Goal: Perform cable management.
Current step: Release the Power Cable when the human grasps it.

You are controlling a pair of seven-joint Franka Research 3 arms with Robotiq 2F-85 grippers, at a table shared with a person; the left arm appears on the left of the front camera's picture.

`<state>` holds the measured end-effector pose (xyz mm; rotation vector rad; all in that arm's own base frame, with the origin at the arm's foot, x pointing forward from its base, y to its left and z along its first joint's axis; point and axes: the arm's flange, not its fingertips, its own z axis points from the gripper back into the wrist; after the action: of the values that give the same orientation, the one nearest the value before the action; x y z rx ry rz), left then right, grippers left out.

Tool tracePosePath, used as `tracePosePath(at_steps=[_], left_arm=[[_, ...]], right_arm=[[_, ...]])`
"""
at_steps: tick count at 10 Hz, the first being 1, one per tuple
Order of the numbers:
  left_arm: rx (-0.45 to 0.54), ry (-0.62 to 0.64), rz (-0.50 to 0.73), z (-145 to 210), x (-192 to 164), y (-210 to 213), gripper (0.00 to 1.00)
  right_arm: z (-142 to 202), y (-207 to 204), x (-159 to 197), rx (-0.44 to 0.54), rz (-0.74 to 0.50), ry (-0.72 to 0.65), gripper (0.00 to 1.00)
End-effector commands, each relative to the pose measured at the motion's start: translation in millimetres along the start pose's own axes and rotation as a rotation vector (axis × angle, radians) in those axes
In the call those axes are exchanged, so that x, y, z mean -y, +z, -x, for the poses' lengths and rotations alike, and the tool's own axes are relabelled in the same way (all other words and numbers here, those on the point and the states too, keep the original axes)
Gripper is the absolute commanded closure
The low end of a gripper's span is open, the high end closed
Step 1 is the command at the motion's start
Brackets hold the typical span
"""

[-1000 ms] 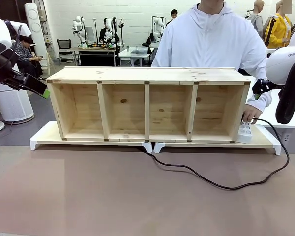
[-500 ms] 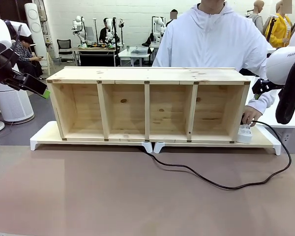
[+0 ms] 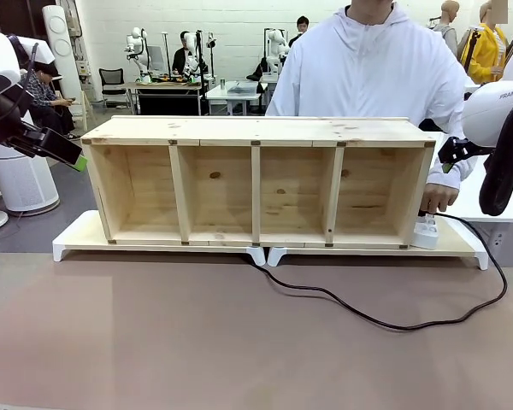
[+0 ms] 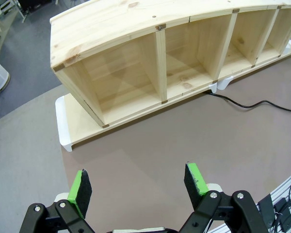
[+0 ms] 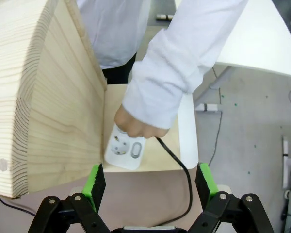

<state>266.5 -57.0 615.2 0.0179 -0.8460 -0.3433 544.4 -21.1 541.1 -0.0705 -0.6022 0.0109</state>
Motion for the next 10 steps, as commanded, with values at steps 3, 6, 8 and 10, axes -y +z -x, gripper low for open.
tracePosePath(at_steps=[3, 6, 8, 10], left_arm=[[0.000, 0.004, 0.000, -0.3, -0.6, -0.4, 0.00], [0.000, 0.004, 0.000, -0.3, -0.6, -0.4, 0.00], [0.000, 0.004, 0.000, -0.3, -0.6, -0.4, 0.00], [0.000, 0.004, 0.000, -0.3, -0.6, -0.4, 0.00]], right_arm=[[0.1, -0.1, -0.2, 0.000, -0.001, 0.000, 0.04], [0.1, -0.1, -0.2, 0.000, -0.001, 0.000, 0.04], [0.1, -0.1, -0.2, 0.000, -0.001, 0.000, 0.04], [0.1, -0.1, -0.2, 0.000, -0.001, 0.000, 0.04]])
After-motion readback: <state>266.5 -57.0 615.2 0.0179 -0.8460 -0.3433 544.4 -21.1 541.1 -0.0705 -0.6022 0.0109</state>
